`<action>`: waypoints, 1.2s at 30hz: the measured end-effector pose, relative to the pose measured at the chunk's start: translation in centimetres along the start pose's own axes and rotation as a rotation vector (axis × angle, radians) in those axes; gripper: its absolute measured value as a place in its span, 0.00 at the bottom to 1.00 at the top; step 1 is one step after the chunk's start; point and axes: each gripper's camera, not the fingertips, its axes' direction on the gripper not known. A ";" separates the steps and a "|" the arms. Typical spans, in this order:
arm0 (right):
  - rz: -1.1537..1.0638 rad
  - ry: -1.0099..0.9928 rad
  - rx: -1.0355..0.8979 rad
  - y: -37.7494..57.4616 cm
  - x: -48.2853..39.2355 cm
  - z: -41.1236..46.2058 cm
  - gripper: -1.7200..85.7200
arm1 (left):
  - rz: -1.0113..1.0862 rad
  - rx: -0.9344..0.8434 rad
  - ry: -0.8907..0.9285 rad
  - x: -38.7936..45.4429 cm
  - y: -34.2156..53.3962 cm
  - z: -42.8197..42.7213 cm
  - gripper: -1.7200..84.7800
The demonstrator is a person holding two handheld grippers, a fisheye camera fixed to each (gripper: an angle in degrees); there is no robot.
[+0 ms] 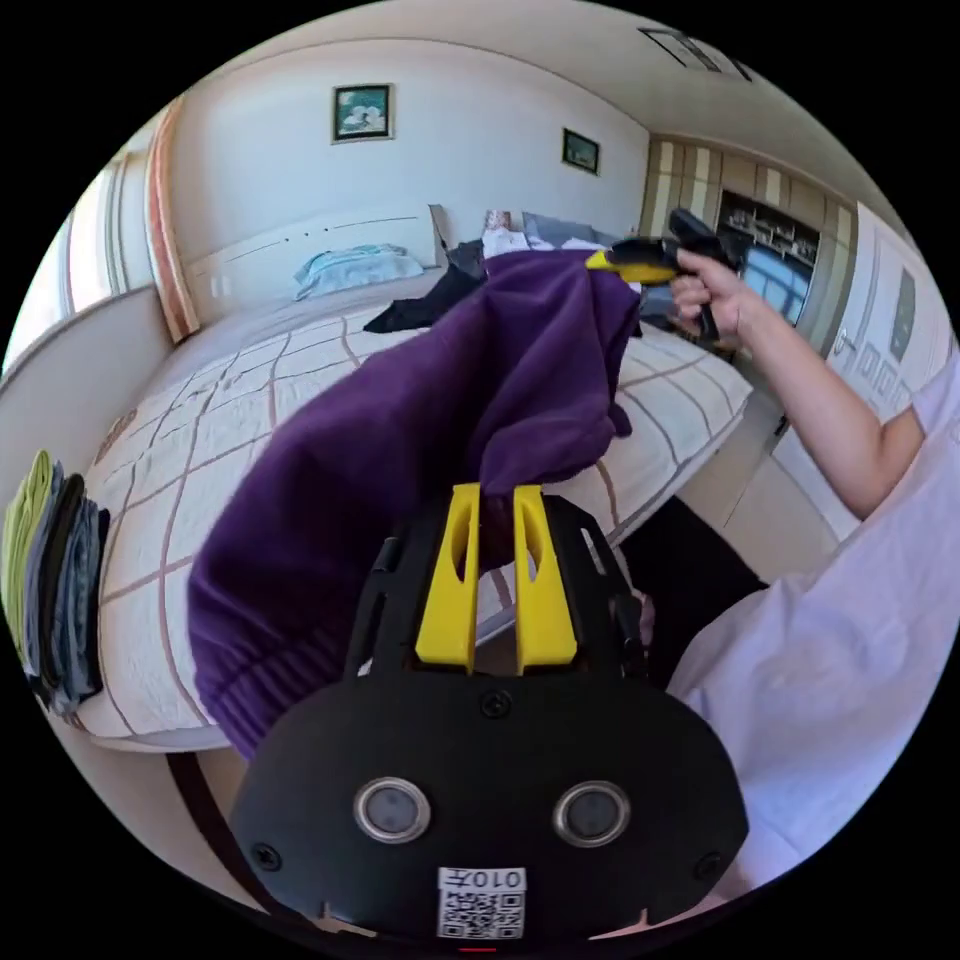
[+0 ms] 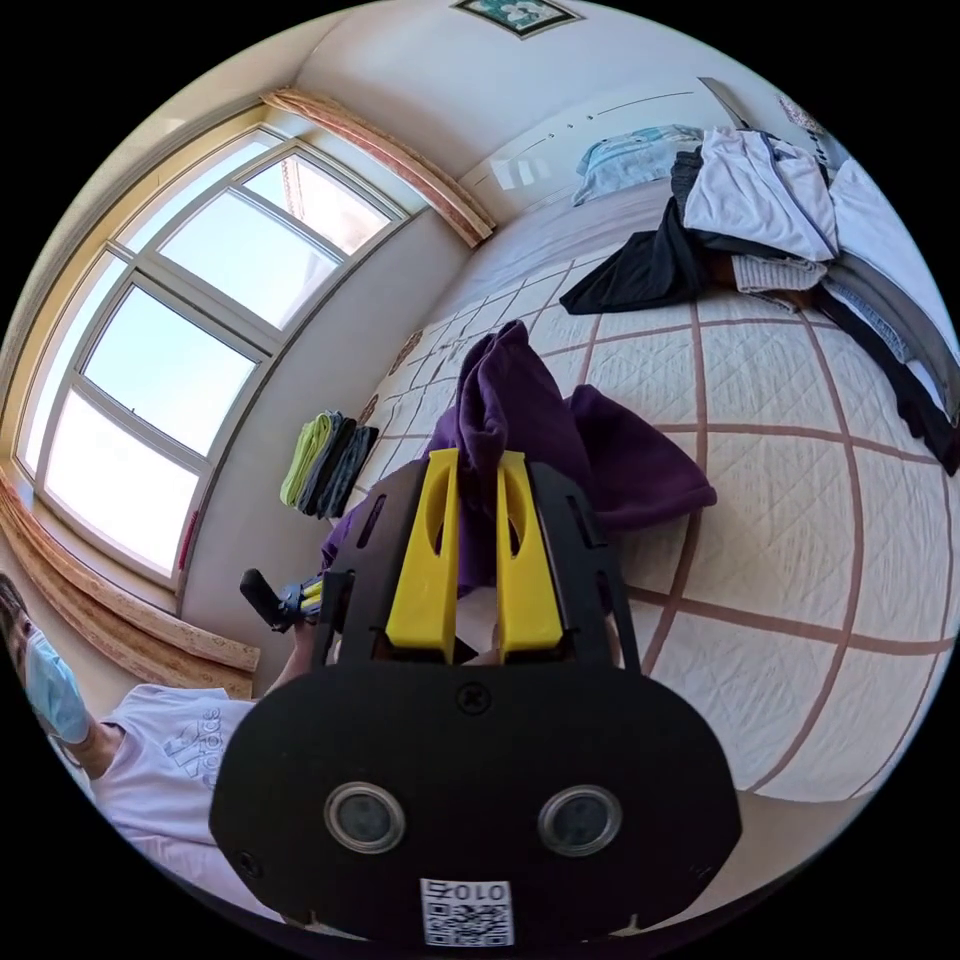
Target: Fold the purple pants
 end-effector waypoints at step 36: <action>0.513 0.521 0.288 15.9 18.7 -7.5 0.09 | -0.470 0.059 -0.060 -40.4 -5.4 -17.2 0.11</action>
